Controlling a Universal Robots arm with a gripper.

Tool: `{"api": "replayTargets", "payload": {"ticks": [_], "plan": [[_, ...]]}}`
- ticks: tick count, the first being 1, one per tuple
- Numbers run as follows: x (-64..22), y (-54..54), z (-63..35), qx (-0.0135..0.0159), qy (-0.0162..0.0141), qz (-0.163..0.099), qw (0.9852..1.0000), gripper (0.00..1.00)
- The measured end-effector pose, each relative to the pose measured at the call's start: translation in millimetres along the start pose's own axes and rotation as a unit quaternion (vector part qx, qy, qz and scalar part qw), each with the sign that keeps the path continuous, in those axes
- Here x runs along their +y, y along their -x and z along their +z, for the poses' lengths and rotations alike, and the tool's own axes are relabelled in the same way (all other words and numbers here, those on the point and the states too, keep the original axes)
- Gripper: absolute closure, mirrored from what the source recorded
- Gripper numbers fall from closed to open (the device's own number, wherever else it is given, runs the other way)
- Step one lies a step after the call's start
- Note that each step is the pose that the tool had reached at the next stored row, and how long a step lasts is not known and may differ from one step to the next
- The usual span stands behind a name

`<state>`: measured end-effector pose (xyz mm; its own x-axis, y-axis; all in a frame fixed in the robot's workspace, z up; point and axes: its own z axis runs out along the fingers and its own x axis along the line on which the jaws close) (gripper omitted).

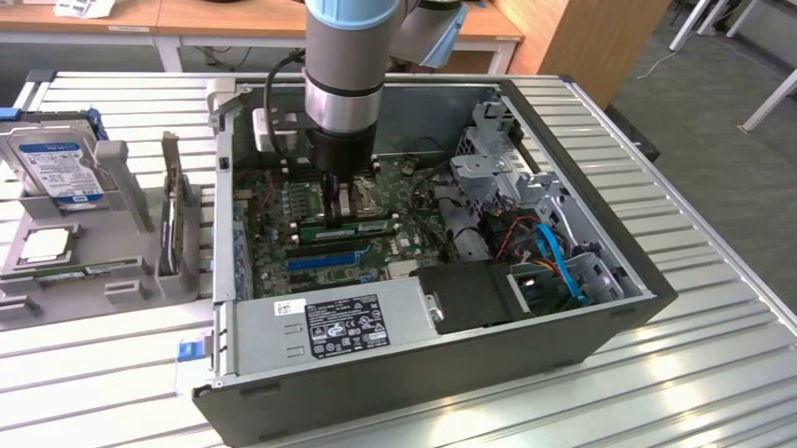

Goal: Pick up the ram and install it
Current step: 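Press down the ram until it locks into place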

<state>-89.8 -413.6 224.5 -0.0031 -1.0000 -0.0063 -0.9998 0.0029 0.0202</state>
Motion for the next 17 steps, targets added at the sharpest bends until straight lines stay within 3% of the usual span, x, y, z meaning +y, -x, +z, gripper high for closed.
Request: {"api": "replayTargets", "payload": {"ticks": [17], "plan": [[-0.1, -0.2, 1.3, 0.0000, 0.0000, 0.000, 1.0000, 0.90]]}}
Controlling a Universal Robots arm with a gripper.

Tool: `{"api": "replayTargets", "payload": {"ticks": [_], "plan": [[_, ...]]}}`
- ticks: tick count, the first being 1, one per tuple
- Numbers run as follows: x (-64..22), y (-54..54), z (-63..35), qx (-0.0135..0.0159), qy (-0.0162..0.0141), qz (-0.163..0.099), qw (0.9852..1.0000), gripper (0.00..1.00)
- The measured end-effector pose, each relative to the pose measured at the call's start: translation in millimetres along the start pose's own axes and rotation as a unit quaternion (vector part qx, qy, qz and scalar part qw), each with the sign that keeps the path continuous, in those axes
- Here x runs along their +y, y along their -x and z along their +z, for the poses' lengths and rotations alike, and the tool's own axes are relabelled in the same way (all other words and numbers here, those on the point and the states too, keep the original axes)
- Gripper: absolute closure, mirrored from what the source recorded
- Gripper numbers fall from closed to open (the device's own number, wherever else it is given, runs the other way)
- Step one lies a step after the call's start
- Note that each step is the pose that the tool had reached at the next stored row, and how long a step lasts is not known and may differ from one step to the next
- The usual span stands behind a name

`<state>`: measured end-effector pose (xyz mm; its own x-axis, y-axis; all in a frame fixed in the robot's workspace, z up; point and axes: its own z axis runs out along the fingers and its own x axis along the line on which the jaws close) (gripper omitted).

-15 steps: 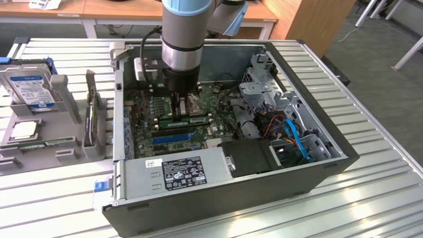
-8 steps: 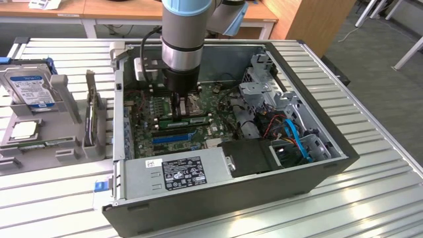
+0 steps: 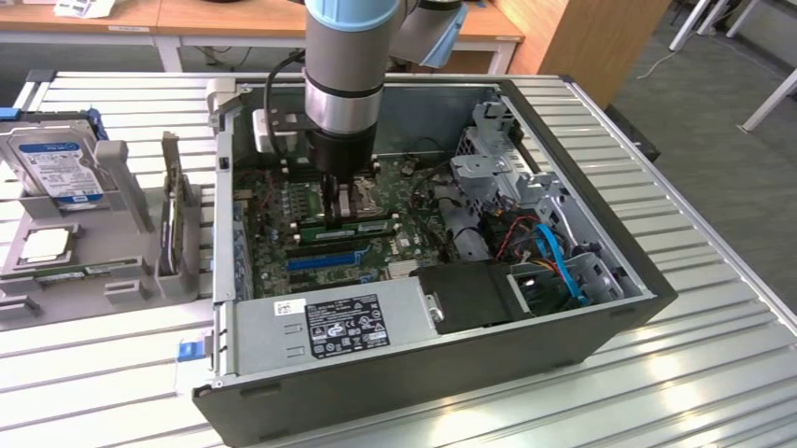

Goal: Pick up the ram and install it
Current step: 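Press down the ram until it locks into place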

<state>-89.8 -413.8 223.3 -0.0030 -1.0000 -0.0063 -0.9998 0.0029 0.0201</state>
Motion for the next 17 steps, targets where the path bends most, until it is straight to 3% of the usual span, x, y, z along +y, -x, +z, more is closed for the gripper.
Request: {"api": "replayTargets", "payload": {"ticks": [17], "plan": [[0.0, -0.1, 1.0, 0.0000, -0.0002, 0.000, 1.0000, 0.90]]}}
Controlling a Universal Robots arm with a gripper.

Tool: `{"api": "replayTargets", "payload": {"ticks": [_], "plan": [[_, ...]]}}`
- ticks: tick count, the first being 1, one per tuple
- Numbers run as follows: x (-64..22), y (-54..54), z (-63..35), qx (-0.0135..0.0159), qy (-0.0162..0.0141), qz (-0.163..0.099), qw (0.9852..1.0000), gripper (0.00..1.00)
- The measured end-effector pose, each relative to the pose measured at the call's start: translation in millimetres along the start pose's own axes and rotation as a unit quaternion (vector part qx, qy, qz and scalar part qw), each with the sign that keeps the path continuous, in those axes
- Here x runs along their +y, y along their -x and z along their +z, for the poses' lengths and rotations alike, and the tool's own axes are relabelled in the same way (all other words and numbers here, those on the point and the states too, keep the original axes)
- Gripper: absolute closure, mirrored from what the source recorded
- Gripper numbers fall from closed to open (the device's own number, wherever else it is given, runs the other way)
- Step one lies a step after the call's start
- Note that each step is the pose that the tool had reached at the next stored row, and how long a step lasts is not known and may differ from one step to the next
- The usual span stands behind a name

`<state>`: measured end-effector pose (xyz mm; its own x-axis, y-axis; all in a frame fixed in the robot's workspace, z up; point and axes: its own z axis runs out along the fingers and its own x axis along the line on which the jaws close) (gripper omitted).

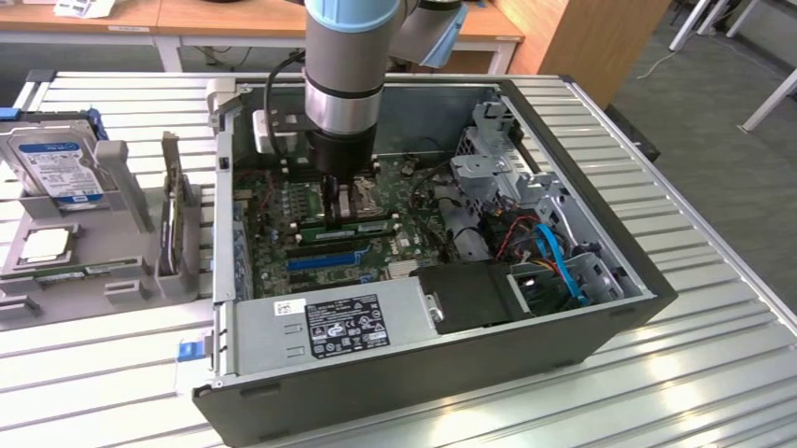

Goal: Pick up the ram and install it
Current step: 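Press down the ram until it locks into place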

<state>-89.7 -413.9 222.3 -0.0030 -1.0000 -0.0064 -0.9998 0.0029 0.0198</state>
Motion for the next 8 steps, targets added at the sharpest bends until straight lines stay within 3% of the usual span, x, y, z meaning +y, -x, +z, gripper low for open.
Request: {"api": "replayTargets", "payload": {"ticks": [8], "plan": [[0.2, 0.1, -9.3, 0.0000, 0.0007, 0.000, 1.0000, 0.90]]}}
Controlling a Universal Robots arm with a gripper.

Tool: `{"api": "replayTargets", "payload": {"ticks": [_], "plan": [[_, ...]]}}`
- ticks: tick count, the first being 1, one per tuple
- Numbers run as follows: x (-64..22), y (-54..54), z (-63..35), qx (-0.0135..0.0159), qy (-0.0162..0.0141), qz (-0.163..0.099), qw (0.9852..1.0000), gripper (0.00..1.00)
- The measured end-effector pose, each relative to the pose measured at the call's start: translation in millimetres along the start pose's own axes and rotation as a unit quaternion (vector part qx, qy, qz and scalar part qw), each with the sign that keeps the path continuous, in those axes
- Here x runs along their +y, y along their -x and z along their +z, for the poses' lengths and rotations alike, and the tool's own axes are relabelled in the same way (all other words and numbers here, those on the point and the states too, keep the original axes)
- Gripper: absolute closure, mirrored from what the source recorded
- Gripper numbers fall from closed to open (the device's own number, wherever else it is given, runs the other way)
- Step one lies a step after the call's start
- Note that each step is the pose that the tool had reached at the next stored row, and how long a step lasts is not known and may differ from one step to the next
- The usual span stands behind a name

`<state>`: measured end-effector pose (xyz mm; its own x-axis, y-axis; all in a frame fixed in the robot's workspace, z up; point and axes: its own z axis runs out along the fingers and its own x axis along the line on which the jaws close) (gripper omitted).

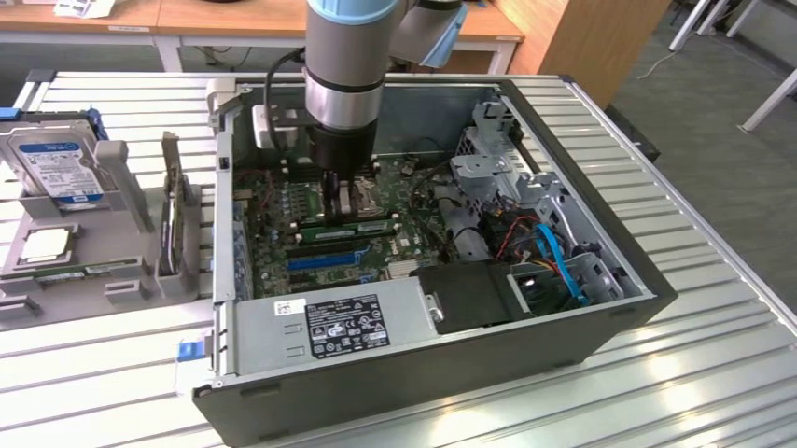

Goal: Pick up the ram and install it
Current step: 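Press down the ram until it locks into place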

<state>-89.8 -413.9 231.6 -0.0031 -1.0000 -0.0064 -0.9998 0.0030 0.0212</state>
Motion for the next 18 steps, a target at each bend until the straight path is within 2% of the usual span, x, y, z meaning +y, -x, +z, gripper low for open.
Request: {"api": "replayTargets", "payload": {"ticks": [10, 18], "plan": [[0.5, 0.1, -22.0, 0.0000, 0.0003, 0.000, 1.0000, 0.90], [0.9, 0.3, -43.2, 0.0000, 0.0004, 0.000, 1.0000, 0.90]]}}
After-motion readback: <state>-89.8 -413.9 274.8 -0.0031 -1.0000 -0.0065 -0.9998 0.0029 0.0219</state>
